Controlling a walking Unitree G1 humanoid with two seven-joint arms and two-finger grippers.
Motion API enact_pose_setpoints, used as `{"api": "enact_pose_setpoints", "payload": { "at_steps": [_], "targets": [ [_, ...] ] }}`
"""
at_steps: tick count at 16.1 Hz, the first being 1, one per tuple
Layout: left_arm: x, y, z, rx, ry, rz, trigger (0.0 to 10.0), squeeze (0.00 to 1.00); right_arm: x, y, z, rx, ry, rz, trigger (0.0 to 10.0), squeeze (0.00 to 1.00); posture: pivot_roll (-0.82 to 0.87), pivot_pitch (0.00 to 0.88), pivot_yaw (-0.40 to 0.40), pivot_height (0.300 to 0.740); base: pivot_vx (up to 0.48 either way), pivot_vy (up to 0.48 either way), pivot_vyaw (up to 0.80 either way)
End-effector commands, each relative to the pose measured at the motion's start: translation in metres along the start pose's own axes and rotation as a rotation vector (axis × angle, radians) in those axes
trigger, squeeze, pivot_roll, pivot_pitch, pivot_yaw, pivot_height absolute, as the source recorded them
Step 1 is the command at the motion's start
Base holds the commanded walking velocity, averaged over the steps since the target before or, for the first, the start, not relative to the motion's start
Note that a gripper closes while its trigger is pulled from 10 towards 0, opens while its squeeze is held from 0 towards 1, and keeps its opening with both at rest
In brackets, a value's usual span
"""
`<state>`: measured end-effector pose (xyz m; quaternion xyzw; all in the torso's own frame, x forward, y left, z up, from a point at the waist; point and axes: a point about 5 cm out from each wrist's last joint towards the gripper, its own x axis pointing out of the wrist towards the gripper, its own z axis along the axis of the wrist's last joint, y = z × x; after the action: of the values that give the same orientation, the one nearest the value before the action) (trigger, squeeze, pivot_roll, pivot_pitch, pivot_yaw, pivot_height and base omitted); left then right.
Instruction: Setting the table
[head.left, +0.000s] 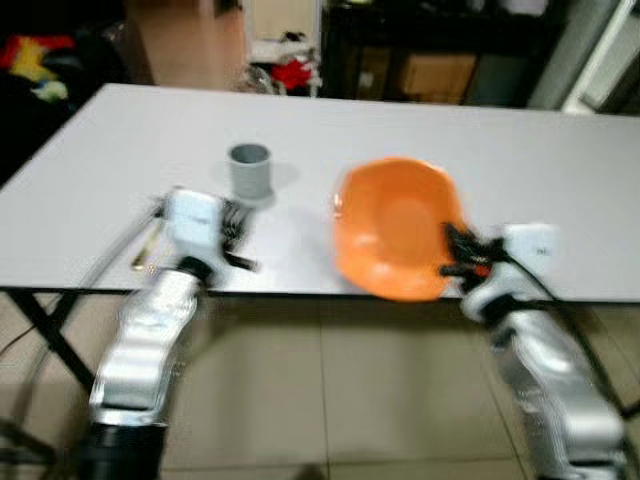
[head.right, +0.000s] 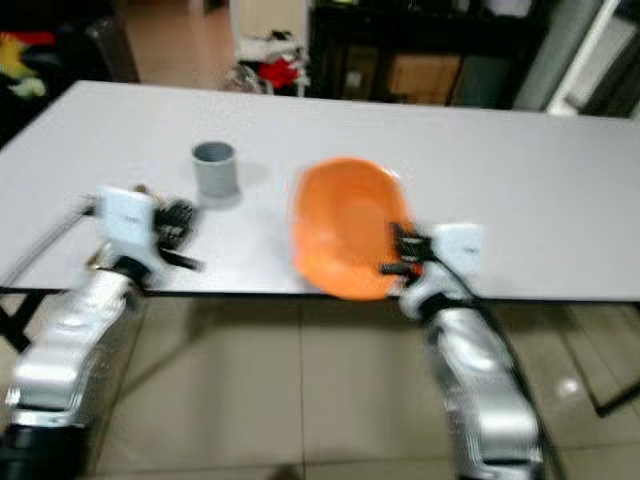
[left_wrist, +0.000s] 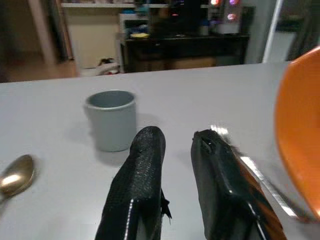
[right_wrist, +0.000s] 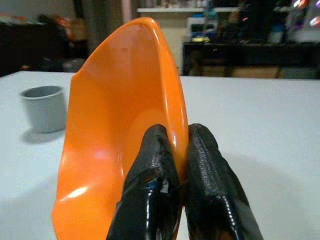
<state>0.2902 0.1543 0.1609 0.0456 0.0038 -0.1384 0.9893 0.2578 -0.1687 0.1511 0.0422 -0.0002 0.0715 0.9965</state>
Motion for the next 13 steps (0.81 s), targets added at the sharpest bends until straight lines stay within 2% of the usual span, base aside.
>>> {"api": "enact_pose_setpoints", "payload": {
  "at_steps": [1,5,13],
  "targets": [
    [-0.0027,0.0106,0.0037,0.019,-0.005,0.031,10.0,0.0,0.0045,0.0127,0.012,0.0,-0.062,0.056,10.0,0.0,0.0,0.0,-0.056,0.74,0.296,0.0,0.8],
    [-0.0024,0.0111,0.0043,0.017,-0.006,0.032,10.0,0.0,0.0053,0.0151,0.012,0.006,-0.066,0.072,10.0,0.0,0.0,0.0,-0.057,0.74,0.307,0.0,0.64],
    [-0.0006,0.0081,0.0036,0.014,-0.005,0.016,10.0,0.0,0.0047,0.0109,0.014,0.028,-0.079,0.045,10.0,0.0,-0.02,0.0,-0.049,0.74,0.319,0.0,0.0]
  ]
}}
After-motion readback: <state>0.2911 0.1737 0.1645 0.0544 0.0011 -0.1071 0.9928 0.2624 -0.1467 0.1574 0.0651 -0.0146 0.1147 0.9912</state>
